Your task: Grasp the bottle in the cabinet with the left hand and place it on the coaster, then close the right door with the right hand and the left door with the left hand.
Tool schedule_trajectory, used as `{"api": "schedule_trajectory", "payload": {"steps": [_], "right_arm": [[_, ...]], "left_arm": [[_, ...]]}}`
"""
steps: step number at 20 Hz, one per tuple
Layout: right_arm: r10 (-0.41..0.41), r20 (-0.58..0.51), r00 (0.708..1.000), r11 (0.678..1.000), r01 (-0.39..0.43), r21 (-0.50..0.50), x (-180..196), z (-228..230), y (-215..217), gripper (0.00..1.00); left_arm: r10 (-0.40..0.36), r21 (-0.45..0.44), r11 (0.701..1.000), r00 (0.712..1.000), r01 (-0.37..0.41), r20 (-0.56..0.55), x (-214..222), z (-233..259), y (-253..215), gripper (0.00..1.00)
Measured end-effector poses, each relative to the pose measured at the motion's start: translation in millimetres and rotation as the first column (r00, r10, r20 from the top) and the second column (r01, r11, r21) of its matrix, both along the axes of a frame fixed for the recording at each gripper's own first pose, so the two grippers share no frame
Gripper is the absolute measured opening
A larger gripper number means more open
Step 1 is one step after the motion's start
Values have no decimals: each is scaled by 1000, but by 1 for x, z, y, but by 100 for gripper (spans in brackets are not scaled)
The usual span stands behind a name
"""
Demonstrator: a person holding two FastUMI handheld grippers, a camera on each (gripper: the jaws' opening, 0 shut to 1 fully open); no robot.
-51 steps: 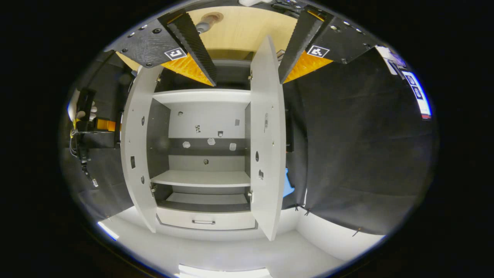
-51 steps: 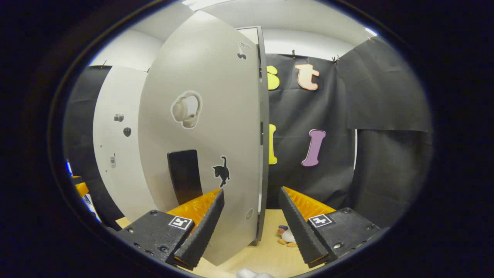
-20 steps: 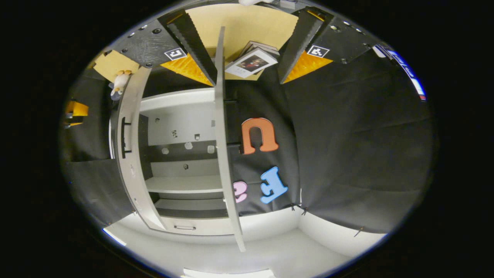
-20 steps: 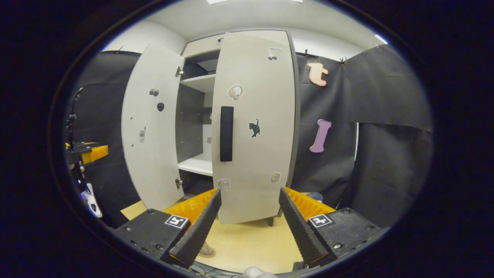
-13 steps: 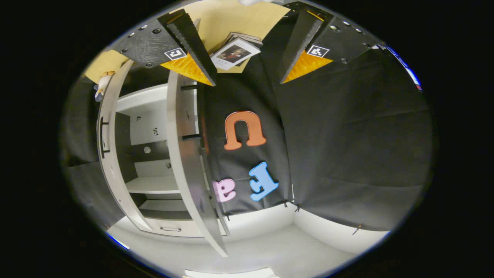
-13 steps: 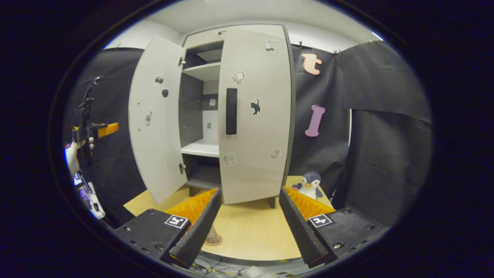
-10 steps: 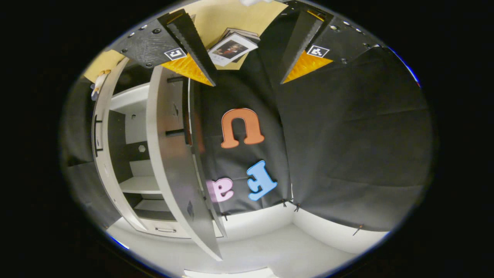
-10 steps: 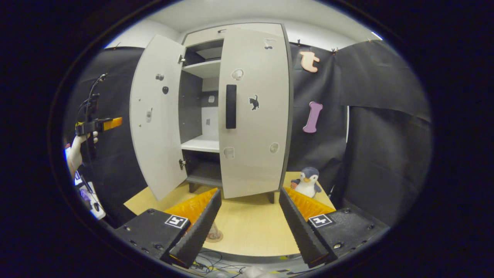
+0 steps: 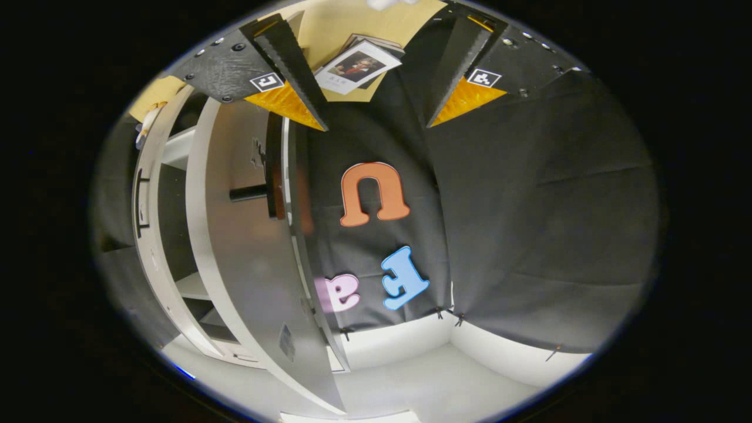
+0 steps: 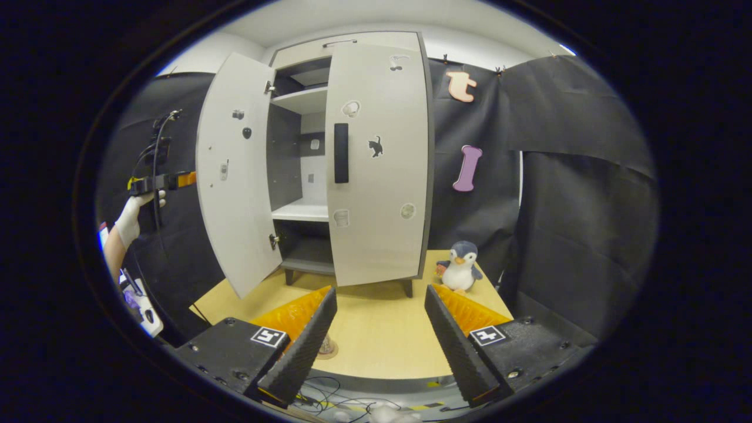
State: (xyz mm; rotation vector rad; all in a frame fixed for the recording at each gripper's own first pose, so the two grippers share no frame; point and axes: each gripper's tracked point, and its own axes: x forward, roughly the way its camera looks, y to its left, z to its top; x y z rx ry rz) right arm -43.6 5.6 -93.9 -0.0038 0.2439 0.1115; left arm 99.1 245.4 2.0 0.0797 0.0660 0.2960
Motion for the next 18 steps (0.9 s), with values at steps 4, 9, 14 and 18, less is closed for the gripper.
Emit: {"api": "schedule_trajectory", "payload": {"steps": [4, 9, 14, 18], "right_arm": [[16, -1, 1000, 1000, -16, 5, -3, 0, -11, 99], [20, 4, 1000, 1000, -20, 19, -5, 4, -32, 99], [13, 5, 1000, 999, -13, 31, -7, 4, -51, 99], [12, 12, 1000, 999, -12, 40, -7, 5, -61, 98]], "left_arm": [[28, -3, 1000, 1000, -28, 2, 0, -1, 0, 94], [67, 43, 997, 998, -67, 4, -6, 8, -3, 94], [78, 28, 997, 997, -78, -6, -5, 4, -11, 90], [58, 31, 998, 998, -58, -4, -6, 6, -36, 94]]}}
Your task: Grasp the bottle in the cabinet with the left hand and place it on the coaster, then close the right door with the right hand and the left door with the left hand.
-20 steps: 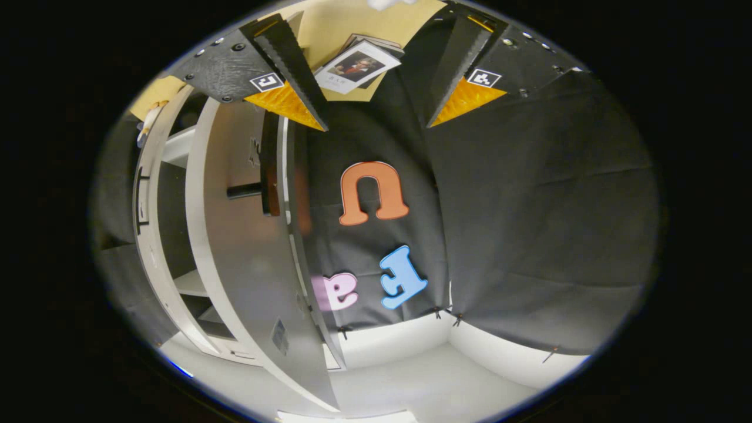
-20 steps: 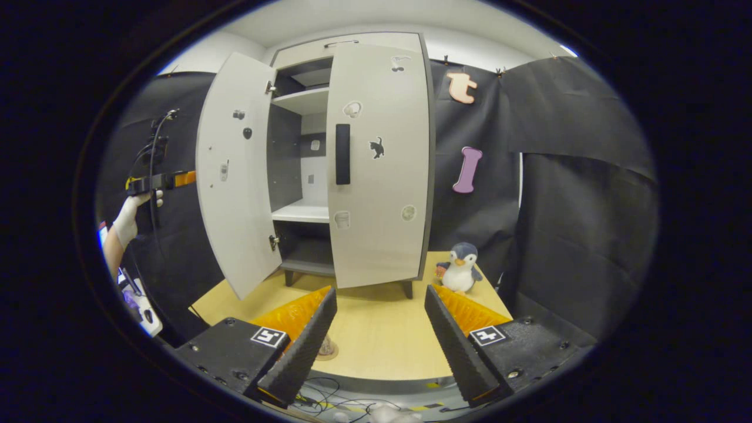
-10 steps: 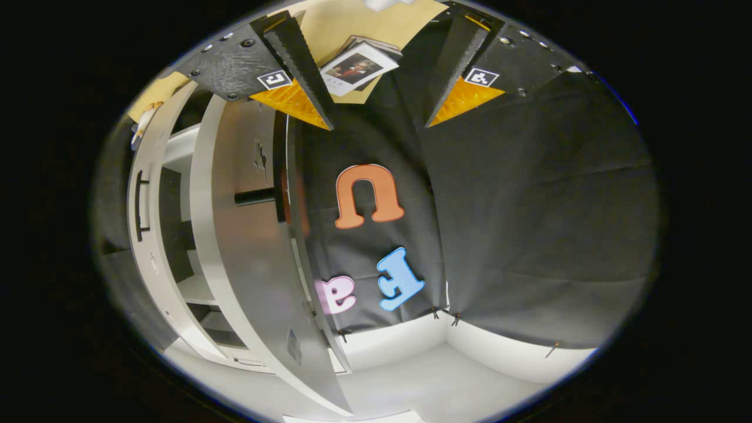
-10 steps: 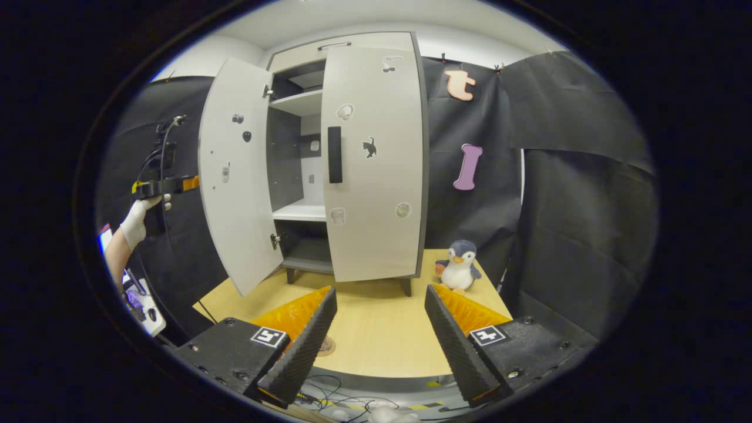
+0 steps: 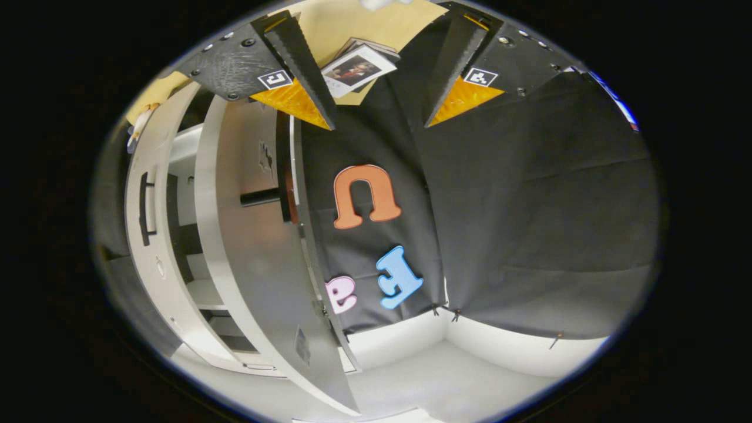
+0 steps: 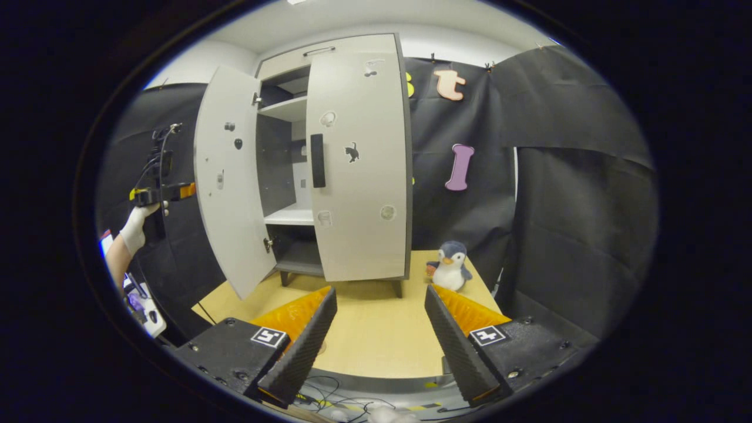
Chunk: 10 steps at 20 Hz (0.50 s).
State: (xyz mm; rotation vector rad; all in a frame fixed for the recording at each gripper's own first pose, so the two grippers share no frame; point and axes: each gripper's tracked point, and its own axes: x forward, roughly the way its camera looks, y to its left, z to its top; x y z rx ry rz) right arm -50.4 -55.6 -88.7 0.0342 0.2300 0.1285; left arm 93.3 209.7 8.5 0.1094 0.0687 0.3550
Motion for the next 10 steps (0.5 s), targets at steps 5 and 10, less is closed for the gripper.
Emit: {"api": "schedule_trajectory", "payload": {"steps": [5, 10], "right_arm": [[-4, -4, 1000, 1000, 4, 6, 2, -3, -12, 98], [-14, -4, 1000, 1000, 14, 0, 1, -1, -26, 99]], "left_arm": [[-94, -30, 995, 996, 94, 9, 14, 1, -55, 90], [-190, -56, 980, 982, 190, 9, 37, -2, -111, 93]]}}
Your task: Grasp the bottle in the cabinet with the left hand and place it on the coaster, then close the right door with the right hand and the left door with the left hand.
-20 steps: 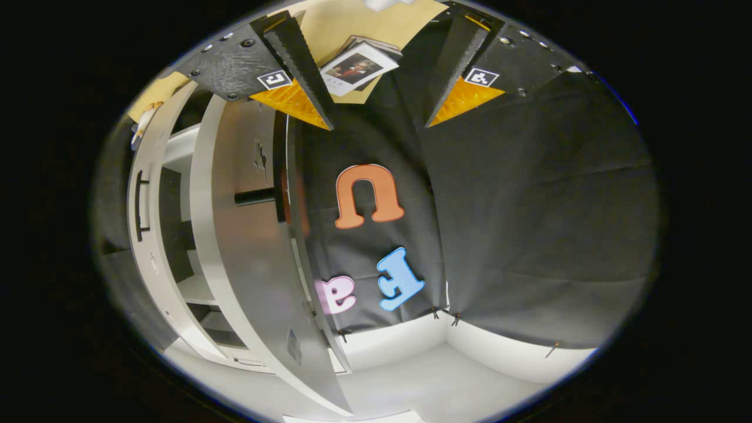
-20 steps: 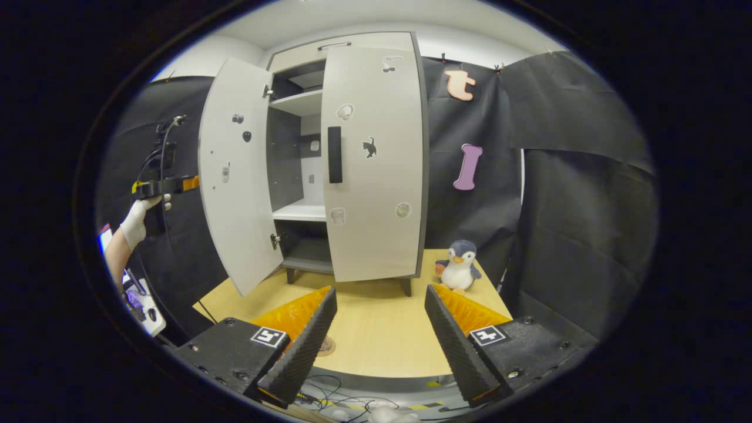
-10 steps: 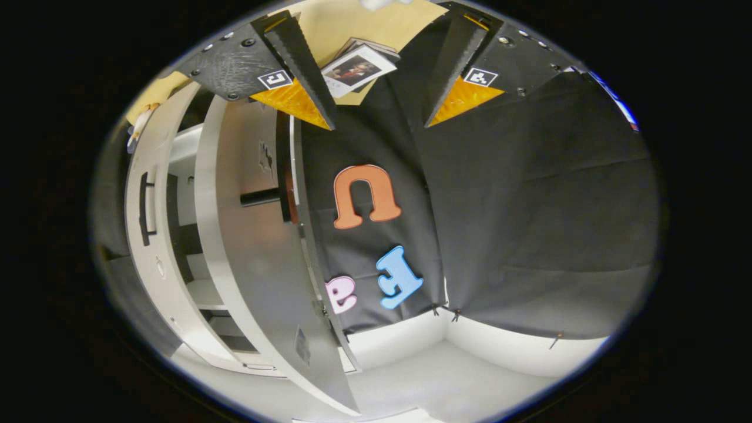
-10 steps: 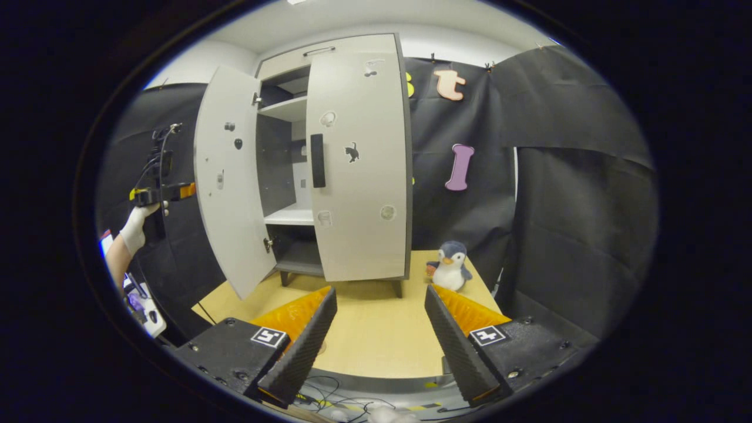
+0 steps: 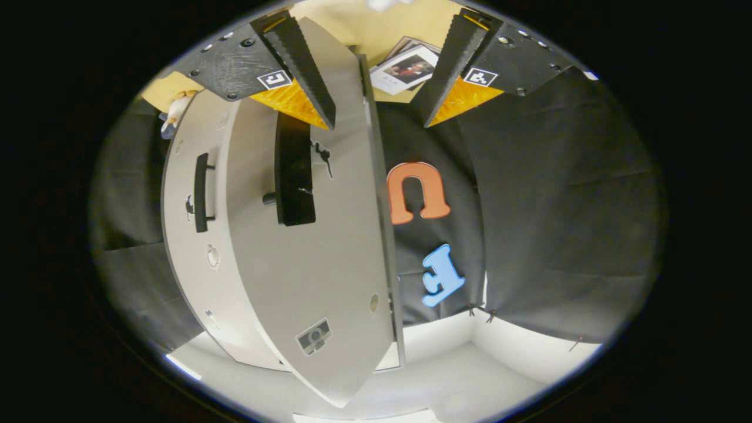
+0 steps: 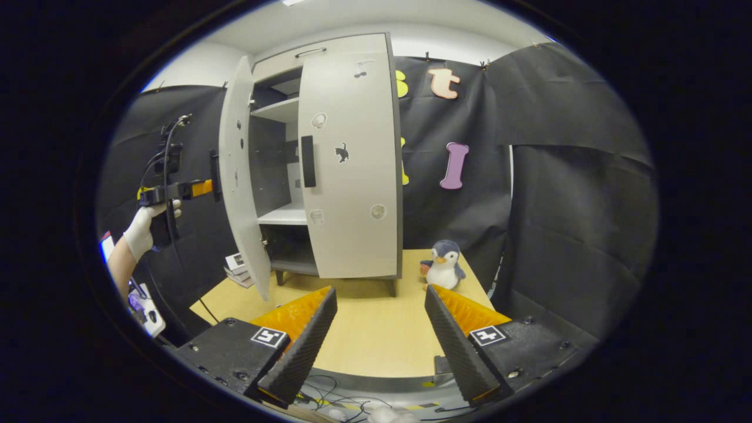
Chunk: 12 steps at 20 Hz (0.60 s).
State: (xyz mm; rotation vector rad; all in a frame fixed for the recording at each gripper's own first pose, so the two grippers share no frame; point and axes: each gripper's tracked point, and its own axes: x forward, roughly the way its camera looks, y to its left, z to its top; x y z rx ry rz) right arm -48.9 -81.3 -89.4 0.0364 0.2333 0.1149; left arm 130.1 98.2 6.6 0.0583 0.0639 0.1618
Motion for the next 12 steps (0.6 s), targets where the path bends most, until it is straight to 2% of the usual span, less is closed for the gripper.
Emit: {"api": "schedule_trajectory", "payload": {"steps": [1, 2, 7, 12], "right_arm": [[-4, 1, 1000, 1000, 4, 0, -1, 1, -3, 98], [-10, 2, 1000, 1000, 10, 1, 1, 2, -6, 98], [-44, 24, 999, 999, 44, 2, 3, 13, -9, 98], [-57, 45, 997, 998, 56, 15, 10, 23, -1, 98]], "left_arm": [[-13, -2, 1000, 1000, 13, -4, 3, -1, -9, 91], [-24, -8, 1000, 1000, 24, -12, 4, -3, -15, 99], [-57, -9, 998, 998, 57, -26, -9, -3, -34, 97], [-116, -59, 992, 993, 115, -14, -54, 5, -64, 97]]}}
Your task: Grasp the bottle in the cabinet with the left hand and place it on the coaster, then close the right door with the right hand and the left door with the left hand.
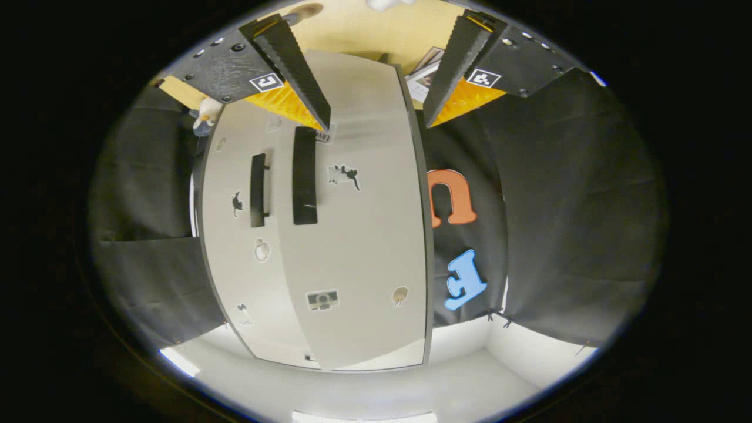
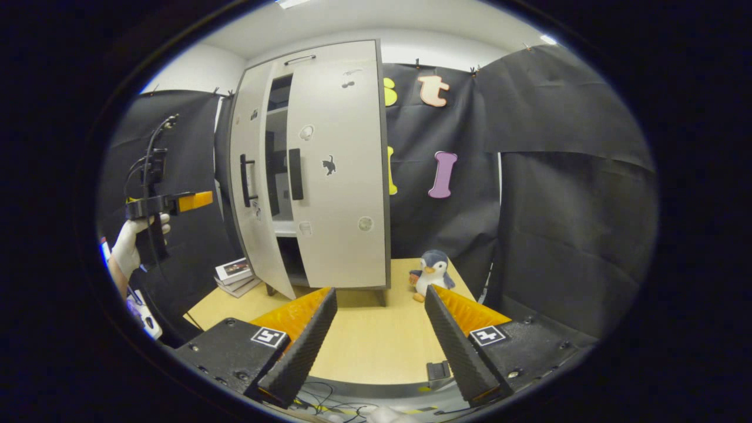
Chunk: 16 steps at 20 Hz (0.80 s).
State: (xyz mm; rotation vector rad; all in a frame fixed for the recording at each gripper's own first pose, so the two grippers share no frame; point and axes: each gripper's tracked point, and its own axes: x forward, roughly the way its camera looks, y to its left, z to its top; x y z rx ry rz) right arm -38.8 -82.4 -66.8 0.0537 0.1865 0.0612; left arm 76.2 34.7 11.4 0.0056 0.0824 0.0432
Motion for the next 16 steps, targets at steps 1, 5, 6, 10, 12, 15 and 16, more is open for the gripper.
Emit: {"api": "schedule_trajectory", "payload": {"steps": [1, 5, 6, 10, 12, 15, 16], "right_arm": [[4, 4, 1000, 1000, -4, 0, 1, 1, 3, 98], [11, 5, 1000, 1000, -11, -16, 11, 4, 11, 99], [12, 9, 1000, 1000, -11, -16, 13, 6, 13, 98], [12, 24, 1000, 1000, -12, -28, 20, 12, 17, 99], [5, 34, 999, 999, -3, -33, 21, 15, 19, 98], [-3, 40, 999, 1000, 4, -29, 25, 16, 24, 98], [-2, 39, 999, 1000, 3, -27, 25, 16, 27, 99]], "left_arm": [[-15, 0, 1000, 1000, 15, 6, -10, 3, -6, 97], [-60, 11, 998, 998, 60, 14, -46, 4, -25, 97], [-63, 17, 998, 998, 62, 16, -53, 4, -27, 97], [-64, 33, 997, 998, 63, 5, -74, -6, -32, 97], [-61, -6, 998, 998, 61, -1, -85, -16, -37, 97], [-11, -25, 1000, 1000, 11, -11, -97, -31, -29, 98], [-1, -21, 1000, 1000, 1, -19, -100, -37, -28, 98]]}}
